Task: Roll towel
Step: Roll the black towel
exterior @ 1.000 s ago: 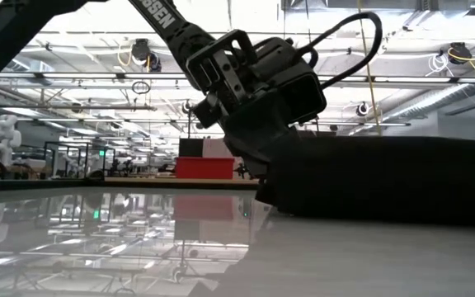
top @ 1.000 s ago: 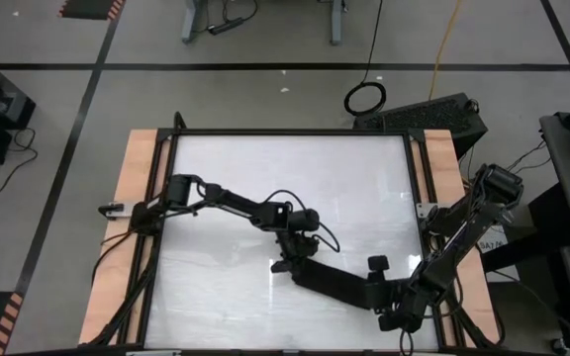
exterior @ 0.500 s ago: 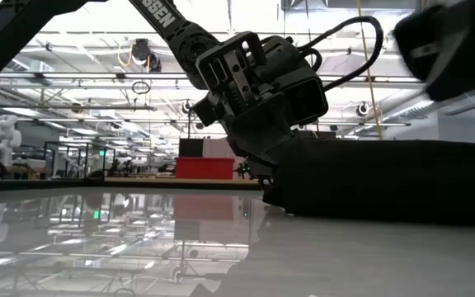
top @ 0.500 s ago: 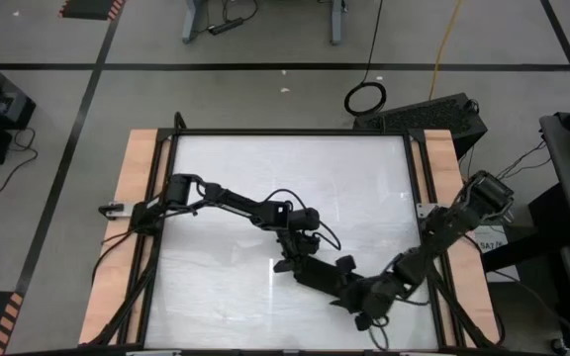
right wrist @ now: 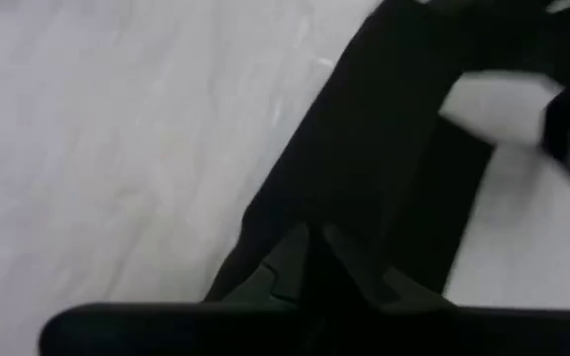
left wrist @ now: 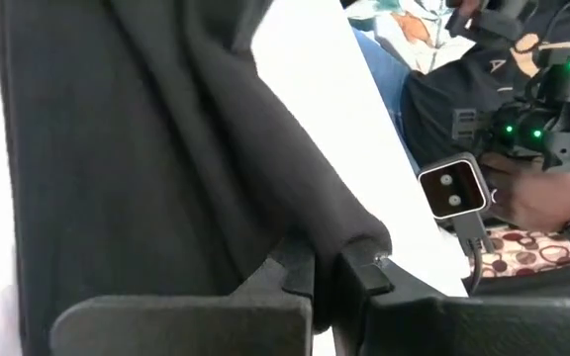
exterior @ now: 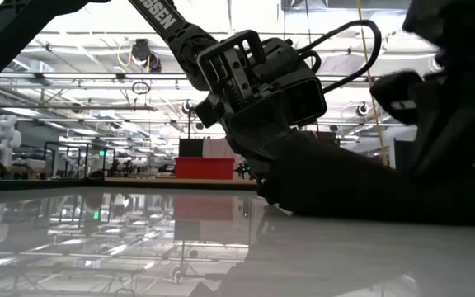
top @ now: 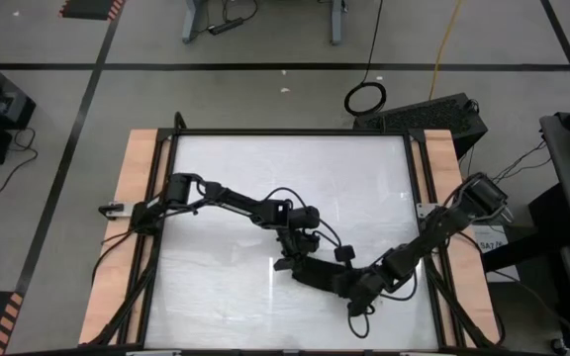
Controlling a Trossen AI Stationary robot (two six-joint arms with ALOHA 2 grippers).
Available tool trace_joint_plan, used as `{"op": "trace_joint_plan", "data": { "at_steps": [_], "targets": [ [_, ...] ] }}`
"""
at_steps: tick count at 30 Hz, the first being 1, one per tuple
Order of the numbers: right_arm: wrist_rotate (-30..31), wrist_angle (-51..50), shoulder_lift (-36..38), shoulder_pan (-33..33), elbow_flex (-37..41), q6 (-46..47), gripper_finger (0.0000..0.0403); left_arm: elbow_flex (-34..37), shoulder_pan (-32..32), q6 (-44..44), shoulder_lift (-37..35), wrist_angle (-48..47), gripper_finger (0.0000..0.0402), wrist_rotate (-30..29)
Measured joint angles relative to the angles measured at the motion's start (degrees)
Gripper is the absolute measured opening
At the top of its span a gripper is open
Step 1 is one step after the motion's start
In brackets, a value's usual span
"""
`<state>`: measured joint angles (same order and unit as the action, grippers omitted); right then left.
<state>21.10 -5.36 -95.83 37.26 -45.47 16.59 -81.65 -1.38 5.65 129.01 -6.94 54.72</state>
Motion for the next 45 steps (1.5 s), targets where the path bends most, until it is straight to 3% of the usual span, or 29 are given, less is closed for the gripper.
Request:
{"op": "trace_joint_plan", "data": {
  "at_steps": [4,8,15,20,25,31,38,42,45],
  "targets": [
    [-0.3,0.7,-1.1,-0.6,1.1,3.4,0.0018,0.1,0.5,-0.2,-0.7,-0.3,0.0013,0.7],
    [0.1,2.1,-1.1,-0.6,3.1,7.5,0.0017,0.5,0.7,-4.7,-3.4,-4.6,0.0055,-2.8],
    [-0.9,7.6,-0.9,-1.5,6.4,11.3,0.0017,0.3,0.4,-15.8,-11.3,-10.3,0.0179,-15.4],
    [-1.7,10.9,-1.0,-2.4,7.6,11.2,0.0017,0.8,-2.3,-26.5,-18.0,-17.9,0.0232,-28.4],
    [-2.5,11.5,-1.0,-2.8,7.9,11.2,0.0017,4.0,-10.8,-35.9,-19.5,-16.0,0.024,-39.1],
    [-3.2,12.0,-1.1,-3.0,7.9,10.9,0.0018,7.3,-18.6,-45.7,-15.6,-5.1,0.024,-56.5],
    [-3.5,12.7,-1.1,-3.0,8.0,11.2,0.0018,7.2,-19.0,-51.4,-11.8,0.2,0.0241,-62.5],
    [-3.5,12.9,-1.2,-3.0,8.0,11.5,0.0018,7.2,-18.0,-51.6,-10.0,0.4,0.0241,-62.9],
    [-3.5,12.9,-1.2,-3.0,8.0,11.5,0.0018,7.0,-17.8,-50.8,-9.2,1.1,0.0241,-67.2]
  ]
}}
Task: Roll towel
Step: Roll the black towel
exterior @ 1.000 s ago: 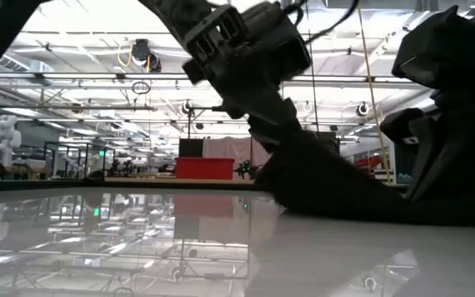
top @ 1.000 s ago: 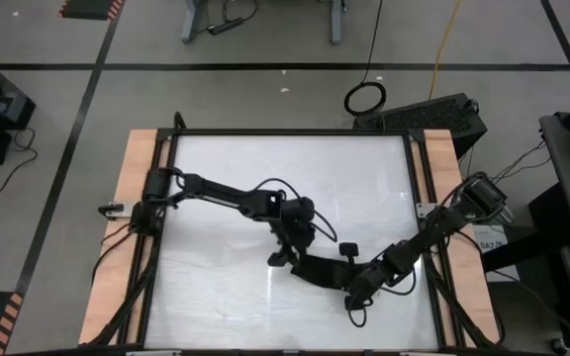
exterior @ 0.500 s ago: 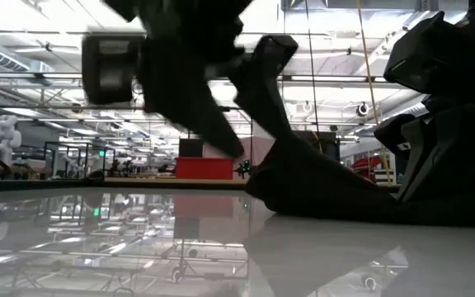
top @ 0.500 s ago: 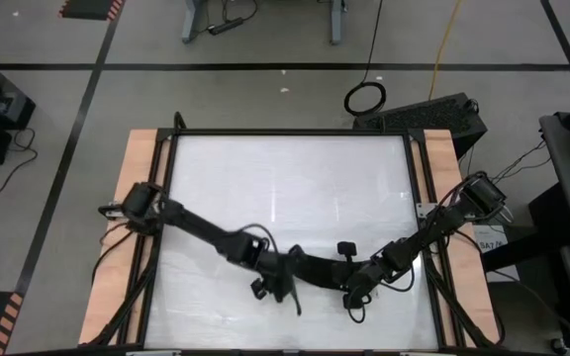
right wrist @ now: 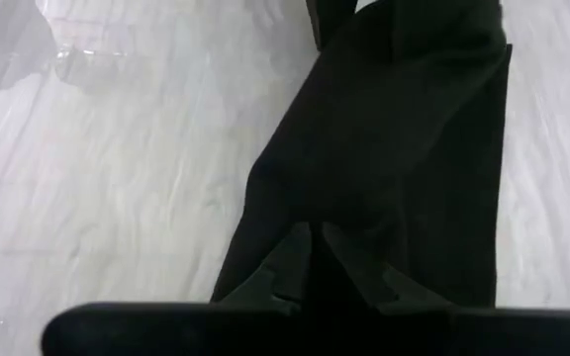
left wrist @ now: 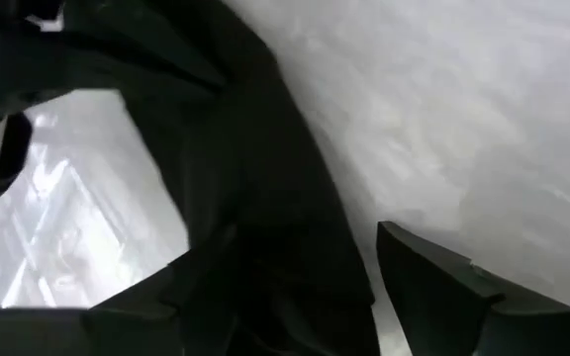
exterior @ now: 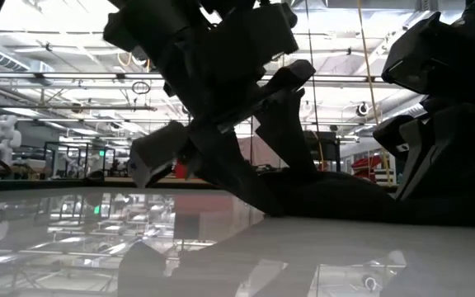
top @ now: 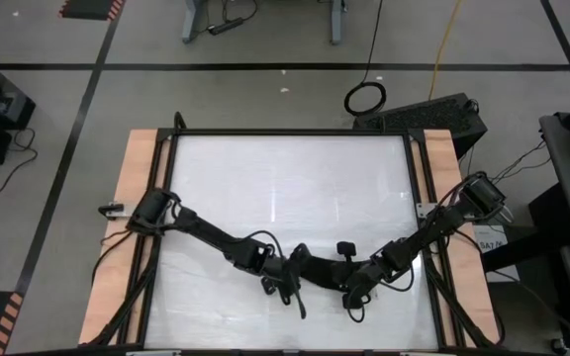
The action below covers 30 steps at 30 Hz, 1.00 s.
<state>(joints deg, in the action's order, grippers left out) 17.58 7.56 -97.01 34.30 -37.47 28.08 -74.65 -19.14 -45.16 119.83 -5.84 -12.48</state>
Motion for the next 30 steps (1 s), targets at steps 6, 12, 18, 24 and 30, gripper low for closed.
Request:
{"op": "trace_joint_plan", "data": {
  "at_steps": [6,12,18,24,30],
  "targets": [
    [-1.0,1.1,0.2,0.0,0.0,0.0,0.0018,-0.1,1.0,2.8,0.4,0.0,0.0189,-1.2],
    [-1.7,-1.4,4.7,0.3,0.3,-2.6,0.0035,0.0,3.3,2.7,0.5,-2.4,0.0025,3.3],
    [0.5,-2.9,12.2,2.4,0.2,-8.9,0.0116,-0.1,6.6,5.2,0.4,-5.1,0.0015,6.0],
    [1.7,-2.6,11.8,6.1,0.1,-13.4,0.0169,-0.7,11.2,8.5,0.3,-8.5,0.0013,15.6],
    [9.8,-8.0,10.1,9.6,0.0,-14.3,0.0171,-0.7,15.4,11.2,0.2,-10.7,0.0012,27.1]
  ]
}}
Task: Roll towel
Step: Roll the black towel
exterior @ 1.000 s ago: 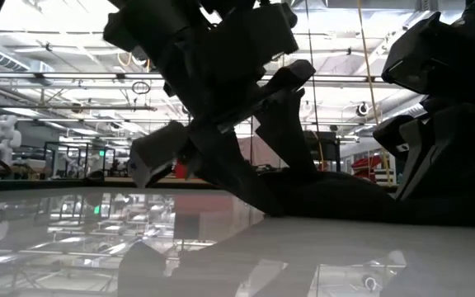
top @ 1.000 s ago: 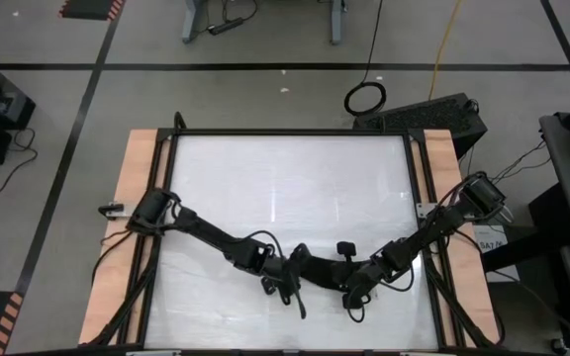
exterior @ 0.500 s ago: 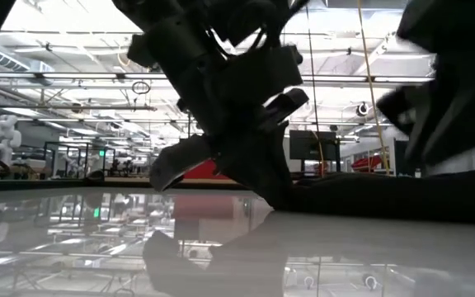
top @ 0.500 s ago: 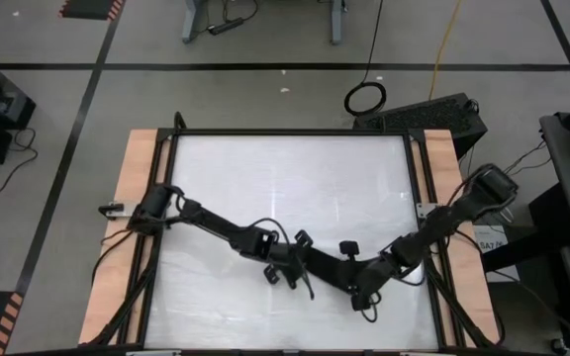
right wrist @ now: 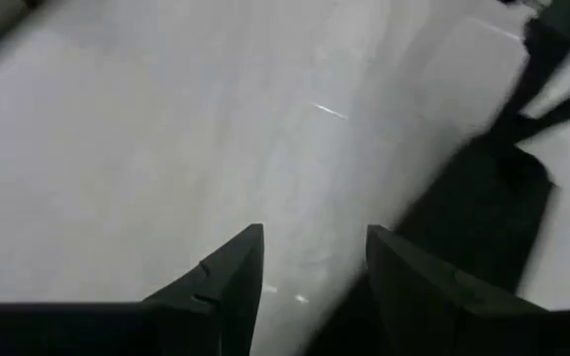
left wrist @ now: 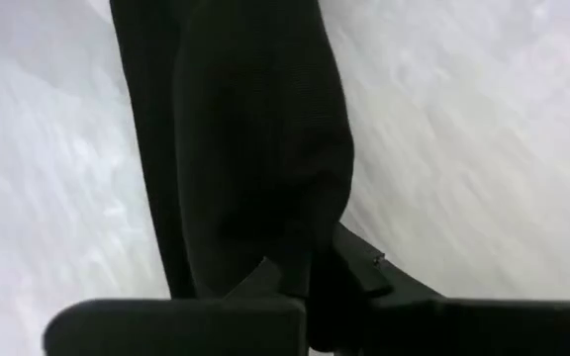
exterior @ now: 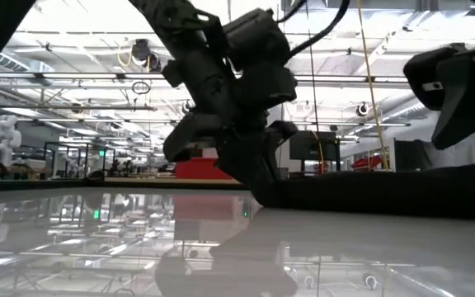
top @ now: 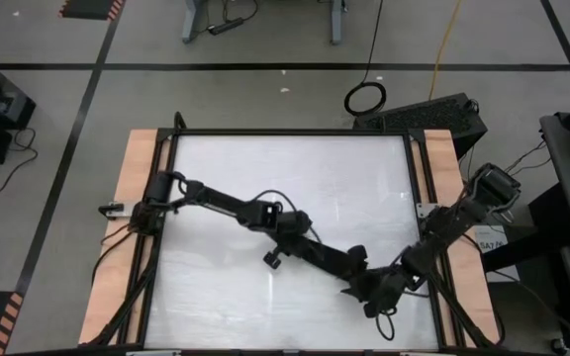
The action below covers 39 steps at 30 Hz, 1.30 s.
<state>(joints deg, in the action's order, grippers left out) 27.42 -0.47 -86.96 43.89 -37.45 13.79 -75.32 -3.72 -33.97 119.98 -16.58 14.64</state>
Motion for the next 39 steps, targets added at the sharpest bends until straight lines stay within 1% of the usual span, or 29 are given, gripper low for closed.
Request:
{"op": "trace_joint_plan", "data": {
  "at_steps": [3,6,11,14,17,19,22,26,27,29,33,36,39],
  "targets": [
    [4.0,-2.9,0.0,1.3,-0.6,-0.6,0.0174,0.1,2.2,1.8,0.0,-1.8,0.0012,6.5],
    [4.3,-5.1,0.0,1.6,-1.5,-1.0,0.0184,0.1,4.2,3.0,0.1,-3.7,0.0012,12.8],
    [4.7,-6.8,0.0,1.6,-1.6,1.1,0.0199,0.3,6.9,5.4,0.2,-4.9,0.0011,20.2],
    [5.6,-9.1,0.0,1.4,-1.6,4.9,0.0199,0.3,7.9,6.7,0.3,-5.8,0.0011,22.7],
    [5.6,-11.0,-1.2,0.5,-1.6,10.6,0.0181,0.3,8.6,6.7,0.3,-7.4,0.0011,23.4],
    [5.2,-10.9,-2.5,-0.2,-1.6,13.4,0.0156,0.3,9.0,7.1,0.3,-8.1,0.0011,24.1],
    [1.9,-9.9,-4.7,-1.8,-1.6,15.9,0.0104,0.3,9.5,8.2,0.3,-8.7,0.0011,25.8],
    [-1.6,-6.6,-6.5,-4.2,-1.4,19.8,0.0024,0.2,9.7,7.8,0.3,-10.8,0.0011,25.9],
    [-2.2,-4.9,-6.5,-4.7,-1.0,20.8,0.0014,0.2,9.9,7.7,0.2,-11.6,0.0011,25.9],
    [-3.7,0.2,-6.5,-5.9,0.4,23.0,0.0014,0.0,10.5,7.6,0.2,-13.5,0.0011,25.6],
    [-7.8,9.7,-6.4,-8.9,3.7,28.5,0.0022,-1.8,11.8,5.4,0.1,-19.3,0.0011,22.4],
    [-9.1,14.8,-6.2,-10.5,6.7,32.5,0.0015,-2.5,12.4,4.4,0.1,-22.1,0.0011,22.1],
    [-10.1,23.1,-6.1,-11.4,9.7,33.3,0.0012,-3.0,12.7,2.8,0.1,-25.3,0.0011,21.5]
  ]
}}
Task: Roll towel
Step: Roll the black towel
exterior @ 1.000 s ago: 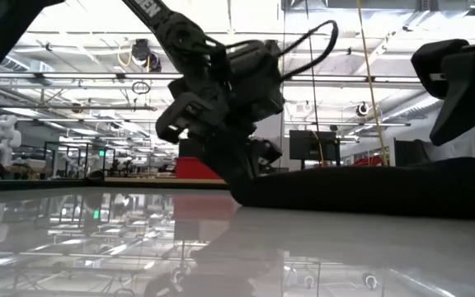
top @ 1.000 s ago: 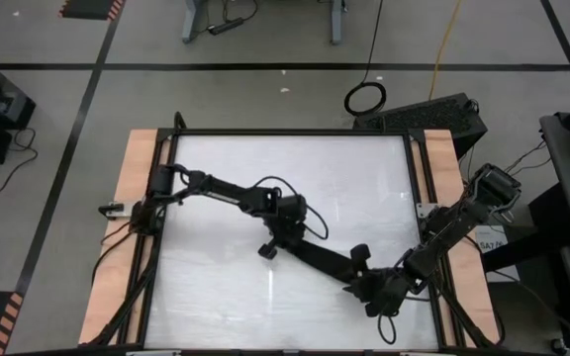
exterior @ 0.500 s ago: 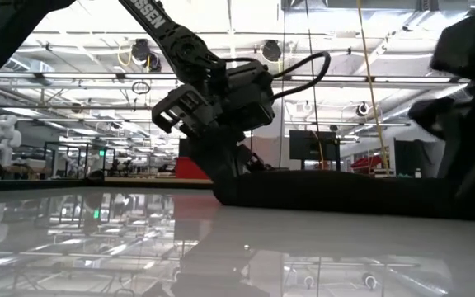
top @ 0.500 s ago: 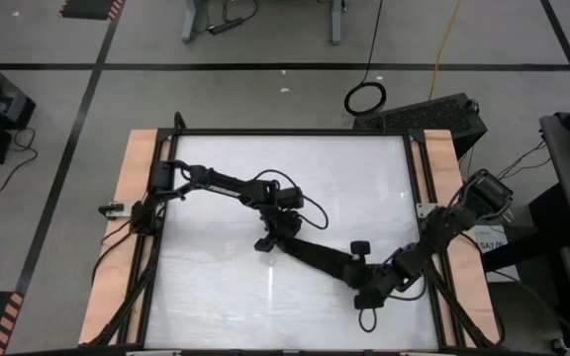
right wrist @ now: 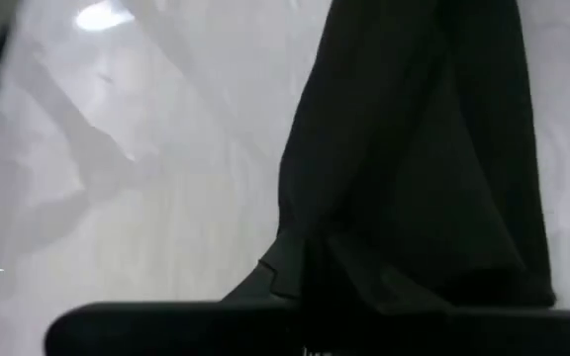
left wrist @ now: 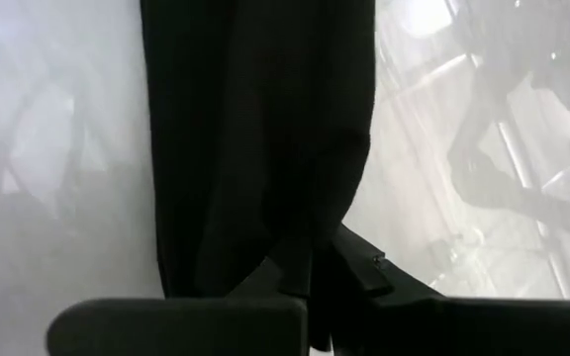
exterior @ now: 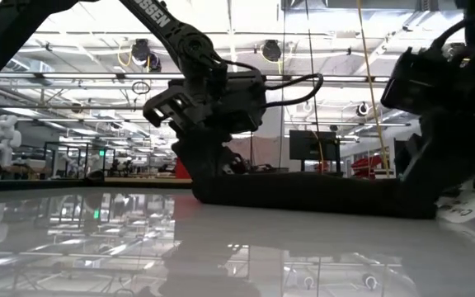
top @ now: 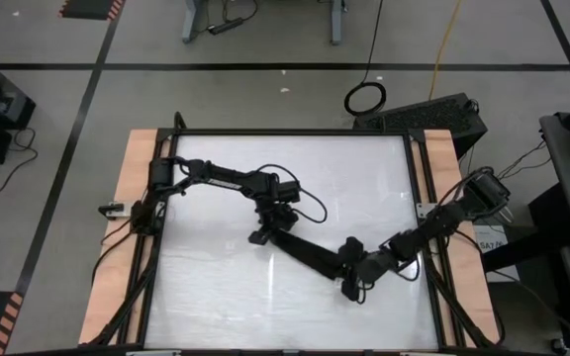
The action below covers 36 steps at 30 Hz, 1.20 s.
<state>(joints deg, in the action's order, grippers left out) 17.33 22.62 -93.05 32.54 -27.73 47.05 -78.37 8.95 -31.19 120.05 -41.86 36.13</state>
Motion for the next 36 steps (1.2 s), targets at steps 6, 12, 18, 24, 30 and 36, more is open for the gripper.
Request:
{"op": "trace_joint_plan", "data": {
  "at_steps": [6,12,18,24,30,36],
  "targets": [
    [-2.2,7.2,4.7,-2.8,3.6,0.1,0.0019,-0.1,-0.6,-1.1,-0.1,-2.6,0.0011,-3.8],
    [-5.0,-1.2,5.1,-7.2,5.7,4.5,0.0037,-0.1,-3.3,-1.2,-0.2,-1.3,0.0011,-11.2],
    [-6.9,-1.6,4.6,-8.7,6.1,4.0,0.0067,0.0,-4.7,-1.0,-0.3,-0.1,0.0029,-14.3],
    [-8.8,0.7,5.8,-8.4,6.1,-1.8,0.0098,-0.5,-5.4,-0.8,-0.3,-0.7,0.0082,-16.5],
    [-9.7,-6.1,13.5,-7.8,4.3,-7.5,0.0144,-6.7,-5.3,0.5,0.2,-10.0,0.0133,-18.9],
    [-7.7,-19.1,22.1,-6.1,0.1,-12.8,0.0175,-13.8,-5.8,0.8,0.3,-19.2,0.0152,-23.0]
  ]
}}
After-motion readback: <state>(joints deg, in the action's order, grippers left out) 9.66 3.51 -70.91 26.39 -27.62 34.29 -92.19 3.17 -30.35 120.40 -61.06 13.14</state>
